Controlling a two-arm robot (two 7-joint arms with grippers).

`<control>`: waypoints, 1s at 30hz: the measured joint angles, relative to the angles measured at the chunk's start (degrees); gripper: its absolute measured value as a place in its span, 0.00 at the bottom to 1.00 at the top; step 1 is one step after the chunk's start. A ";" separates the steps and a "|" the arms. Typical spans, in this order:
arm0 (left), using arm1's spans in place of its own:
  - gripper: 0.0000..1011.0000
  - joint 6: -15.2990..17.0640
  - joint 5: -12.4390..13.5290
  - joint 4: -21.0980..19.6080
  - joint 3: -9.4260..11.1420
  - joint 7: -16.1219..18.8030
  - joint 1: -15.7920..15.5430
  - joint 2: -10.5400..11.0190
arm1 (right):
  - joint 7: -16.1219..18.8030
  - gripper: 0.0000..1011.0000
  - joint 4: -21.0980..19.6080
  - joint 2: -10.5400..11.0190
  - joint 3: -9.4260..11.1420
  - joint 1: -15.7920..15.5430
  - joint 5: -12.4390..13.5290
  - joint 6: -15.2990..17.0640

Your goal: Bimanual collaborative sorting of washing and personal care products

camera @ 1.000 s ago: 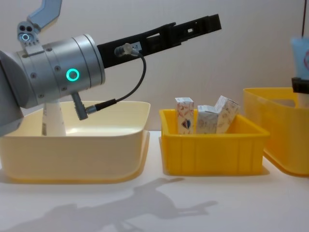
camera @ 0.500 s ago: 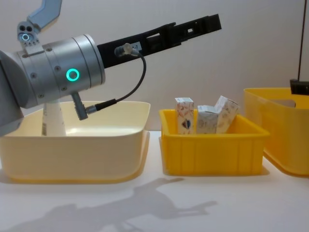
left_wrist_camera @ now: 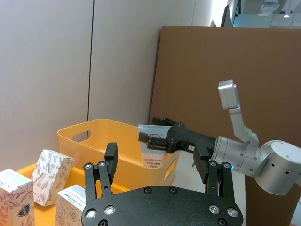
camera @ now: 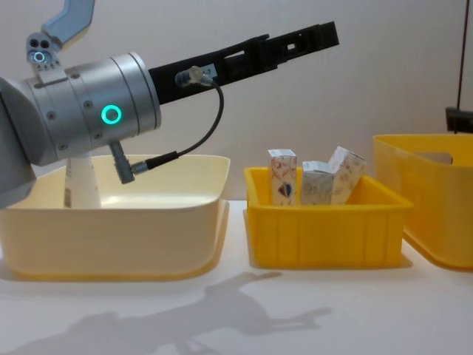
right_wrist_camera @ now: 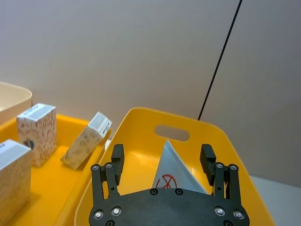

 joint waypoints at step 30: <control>0.99 -0.17 1.03 -0.47 0.11 1.59 0.63 0.31 | 0.18 0.99 -6.05 -0.51 3.04 -3.91 1.00 -14.99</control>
